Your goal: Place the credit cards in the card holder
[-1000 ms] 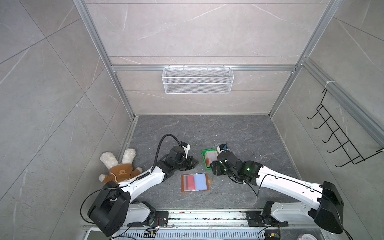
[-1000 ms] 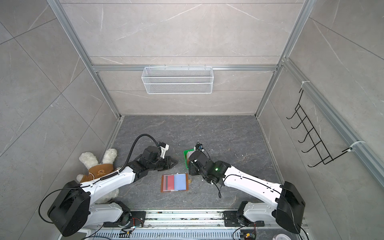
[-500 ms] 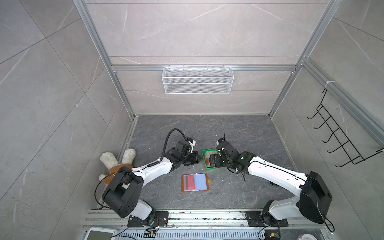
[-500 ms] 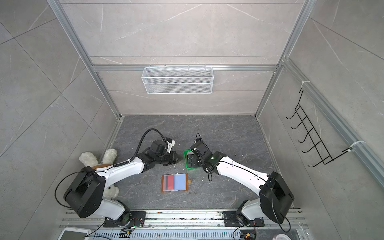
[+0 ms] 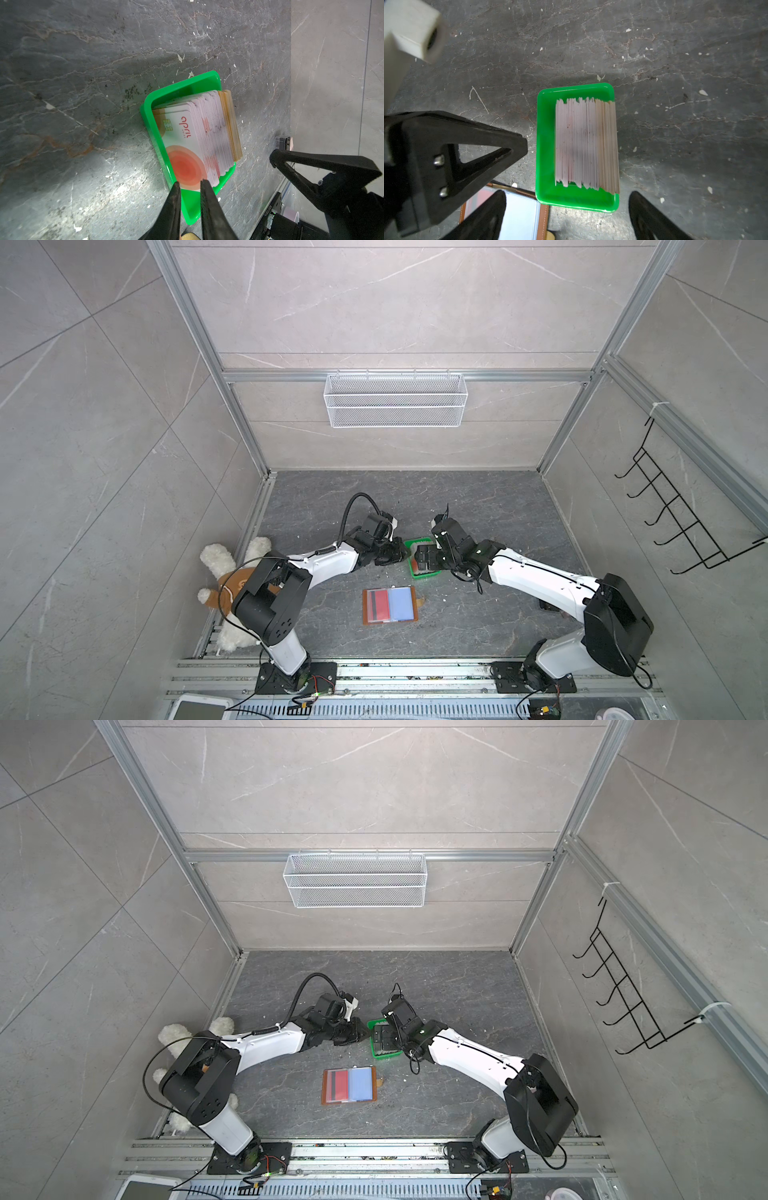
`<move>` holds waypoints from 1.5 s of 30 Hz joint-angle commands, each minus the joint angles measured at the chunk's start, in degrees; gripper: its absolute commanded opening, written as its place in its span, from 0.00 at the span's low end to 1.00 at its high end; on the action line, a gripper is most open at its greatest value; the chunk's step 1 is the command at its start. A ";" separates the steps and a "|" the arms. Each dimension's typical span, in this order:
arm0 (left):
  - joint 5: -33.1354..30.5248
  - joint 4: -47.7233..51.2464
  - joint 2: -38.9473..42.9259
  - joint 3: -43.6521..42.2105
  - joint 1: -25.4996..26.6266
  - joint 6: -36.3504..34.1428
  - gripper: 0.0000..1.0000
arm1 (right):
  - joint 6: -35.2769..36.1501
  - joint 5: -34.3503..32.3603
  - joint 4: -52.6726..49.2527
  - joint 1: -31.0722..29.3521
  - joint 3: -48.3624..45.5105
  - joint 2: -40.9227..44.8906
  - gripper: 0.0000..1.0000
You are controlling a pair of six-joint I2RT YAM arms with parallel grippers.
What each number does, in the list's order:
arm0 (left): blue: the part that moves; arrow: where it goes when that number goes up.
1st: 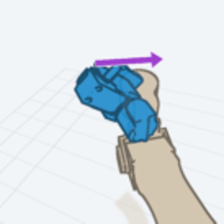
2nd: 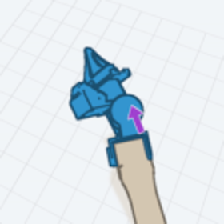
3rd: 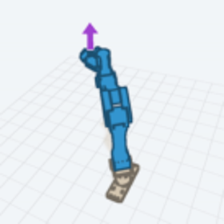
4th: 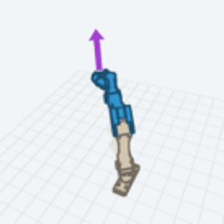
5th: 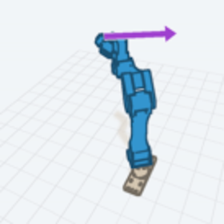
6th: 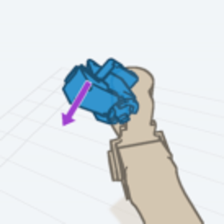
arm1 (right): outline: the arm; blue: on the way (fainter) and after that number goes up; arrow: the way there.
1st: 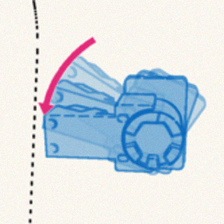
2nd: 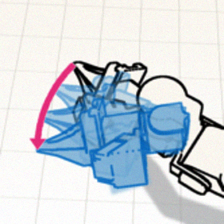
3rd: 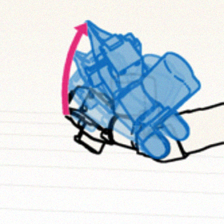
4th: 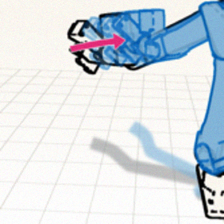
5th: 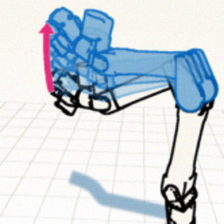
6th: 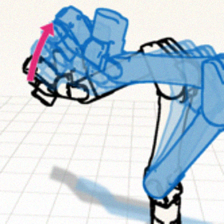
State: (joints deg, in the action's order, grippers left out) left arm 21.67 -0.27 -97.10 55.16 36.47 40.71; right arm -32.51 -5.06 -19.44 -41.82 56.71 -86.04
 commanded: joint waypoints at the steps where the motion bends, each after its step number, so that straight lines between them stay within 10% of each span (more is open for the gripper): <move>1: 1.72 0.27 -1.21 2.37 0.44 -0.21 0.21 | 1.20 0.38 1.22 0.70 -1.23 -1.11 0.93; 45: -1.06 5.42 -7.08 7.05 1.85 1.05 0.04 | 4.08 4.35 3.14 2.90 -0.22 -8.99 0.96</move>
State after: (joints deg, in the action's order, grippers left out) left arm 21.12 3.29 -103.37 60.16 38.00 41.36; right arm -29.74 -1.43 -16.58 -39.29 55.37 -93.80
